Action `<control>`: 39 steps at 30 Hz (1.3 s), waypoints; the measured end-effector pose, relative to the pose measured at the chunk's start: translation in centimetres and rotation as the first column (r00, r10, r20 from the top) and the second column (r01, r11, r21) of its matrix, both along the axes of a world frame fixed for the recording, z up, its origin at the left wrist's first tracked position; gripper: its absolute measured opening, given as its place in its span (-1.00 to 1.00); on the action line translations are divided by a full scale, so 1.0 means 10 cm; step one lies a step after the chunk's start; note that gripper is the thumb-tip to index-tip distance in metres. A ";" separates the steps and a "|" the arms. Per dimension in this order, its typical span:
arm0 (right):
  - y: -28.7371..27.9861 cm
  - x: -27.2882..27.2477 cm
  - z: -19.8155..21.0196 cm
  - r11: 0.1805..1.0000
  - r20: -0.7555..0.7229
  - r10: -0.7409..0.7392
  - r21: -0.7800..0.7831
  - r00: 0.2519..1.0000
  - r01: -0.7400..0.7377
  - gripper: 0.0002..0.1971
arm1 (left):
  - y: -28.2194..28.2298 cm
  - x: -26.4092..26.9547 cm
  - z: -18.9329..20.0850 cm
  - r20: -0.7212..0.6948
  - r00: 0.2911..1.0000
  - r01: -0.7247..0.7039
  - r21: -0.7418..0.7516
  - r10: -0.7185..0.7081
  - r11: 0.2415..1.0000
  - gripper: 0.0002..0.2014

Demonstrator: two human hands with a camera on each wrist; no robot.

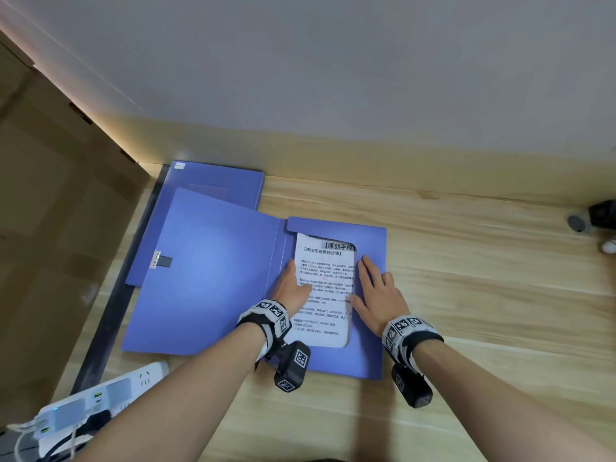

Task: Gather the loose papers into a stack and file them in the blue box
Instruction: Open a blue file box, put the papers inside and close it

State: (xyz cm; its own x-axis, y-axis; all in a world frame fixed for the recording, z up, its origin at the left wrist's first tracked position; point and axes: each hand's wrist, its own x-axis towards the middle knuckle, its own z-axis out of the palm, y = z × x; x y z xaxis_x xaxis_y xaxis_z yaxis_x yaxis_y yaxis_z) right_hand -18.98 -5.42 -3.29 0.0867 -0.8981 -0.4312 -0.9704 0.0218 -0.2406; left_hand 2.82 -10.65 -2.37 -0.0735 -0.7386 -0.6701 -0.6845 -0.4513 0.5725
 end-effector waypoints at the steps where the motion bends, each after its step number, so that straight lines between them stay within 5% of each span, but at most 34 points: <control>1: 0.00 0.01 0.00 1.000 0.008 -0.003 -0.001 1.000 0.003 -0.24 | 0.03 -0.03 -0.08 -0.001 1.000 -0.017 0.009 0.017 1.000 -0.39; 9: -0.03 -0.01 0.08 0.999 0.054 -0.009 0.037 0.998 0.007 -0.28 | 0.21 -0.11 0.07 0.169 0.982 -0.065 -0.115 0.084 0.991 -0.23; 16: -0.03 -0.02 0.18 0.995 0.085 -0.008 0.104 0.996 -0.001 -0.22 | 0.60 0.09 0.09 0.131 0.988 -0.070 -0.067 0.079 0.995 -0.50; 24: 0.38 -0.06 0.27 0.985 0.295 -0.096 0.164 0.951 0.048 -0.26 | 0.80 0.01 0.12 0.056 0.998 -0.026 -0.049 0.028 0.998 -0.44; 34: 0.84 -0.14 0.22 0.982 0.081 0.066 0.172 0.994 -0.080 -0.23 | 0.69 0.05 0.26 -0.116 0.993 0.036 0.054 -0.030 0.998 -0.44; 36: 0.81 -0.13 0.25 0.976 0.063 0.075 0.198 0.995 -0.086 -0.21 | 0.67 0.18 0.33 -0.073 0.995 -0.072 -0.001 0.072 0.997 -0.37; 39: 0.80 -0.13 0.29 0.971 0.050 0.086 0.219 0.995 -0.094 -0.18 | 0.59 0.56 0.46 0.143 0.966 -0.164 -0.293 0.213 0.942 -0.35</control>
State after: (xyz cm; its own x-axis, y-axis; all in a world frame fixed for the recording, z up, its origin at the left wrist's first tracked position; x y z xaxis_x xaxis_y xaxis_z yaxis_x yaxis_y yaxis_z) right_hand -20.26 2.58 -0.42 0.1838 -0.7688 -0.6126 -0.9606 -0.0082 -0.2779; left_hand 8.47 -4.73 2.21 0.1824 -0.8852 -0.4279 -0.7006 -0.4224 0.5752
